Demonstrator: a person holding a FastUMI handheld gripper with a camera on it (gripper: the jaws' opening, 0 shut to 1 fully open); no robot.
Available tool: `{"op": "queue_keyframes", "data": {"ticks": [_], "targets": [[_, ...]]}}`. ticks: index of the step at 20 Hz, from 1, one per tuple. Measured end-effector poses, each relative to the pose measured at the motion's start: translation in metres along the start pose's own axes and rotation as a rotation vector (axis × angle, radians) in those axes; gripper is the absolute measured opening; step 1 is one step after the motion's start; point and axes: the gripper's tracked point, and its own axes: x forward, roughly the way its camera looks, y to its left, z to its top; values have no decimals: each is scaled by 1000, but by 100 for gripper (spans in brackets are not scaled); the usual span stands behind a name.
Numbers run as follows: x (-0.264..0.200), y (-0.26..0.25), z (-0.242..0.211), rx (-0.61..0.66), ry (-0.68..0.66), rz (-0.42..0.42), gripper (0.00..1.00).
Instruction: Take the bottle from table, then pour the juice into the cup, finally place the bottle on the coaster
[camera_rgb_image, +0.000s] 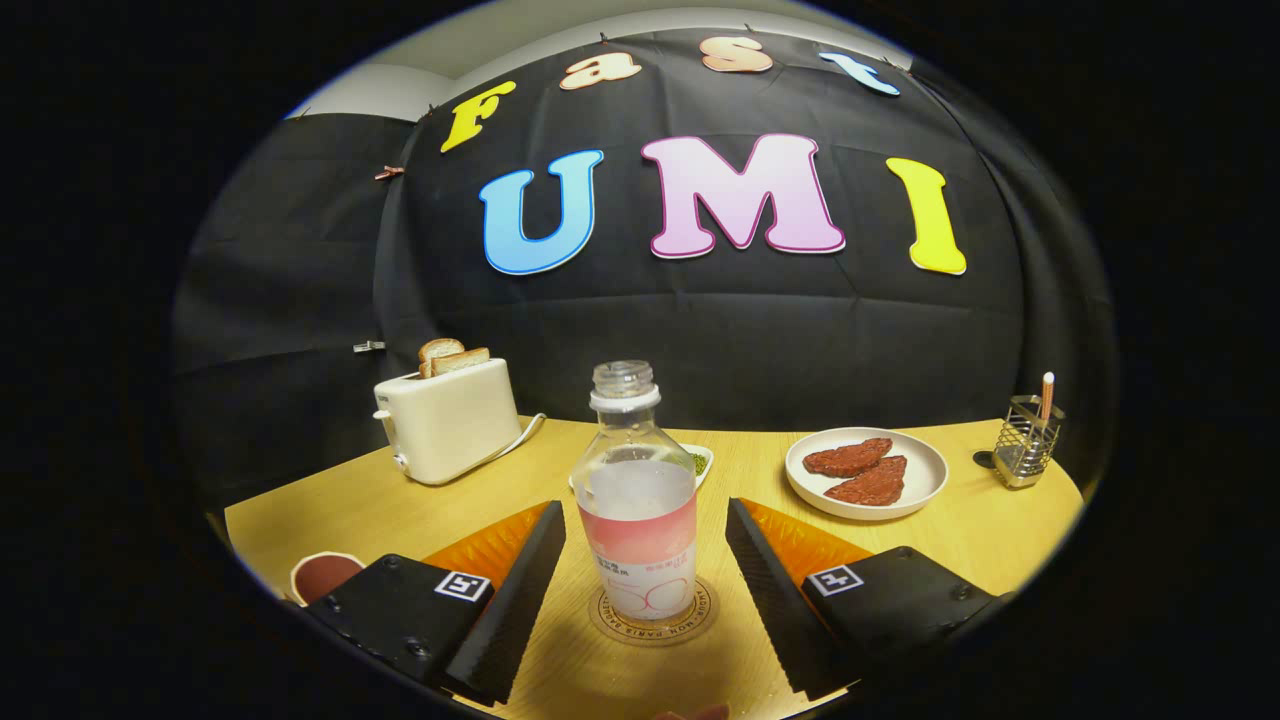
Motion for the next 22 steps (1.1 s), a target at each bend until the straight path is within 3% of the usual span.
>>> {"op": "queue_keyframes", "data": {"ticks": [6,15,22], "targets": [[-59,-1,45,-48,-34,22,98],[-141,-23,122,-108,-99,-13,98],[-194,-36,148,-187,-107,-22,97]]}}
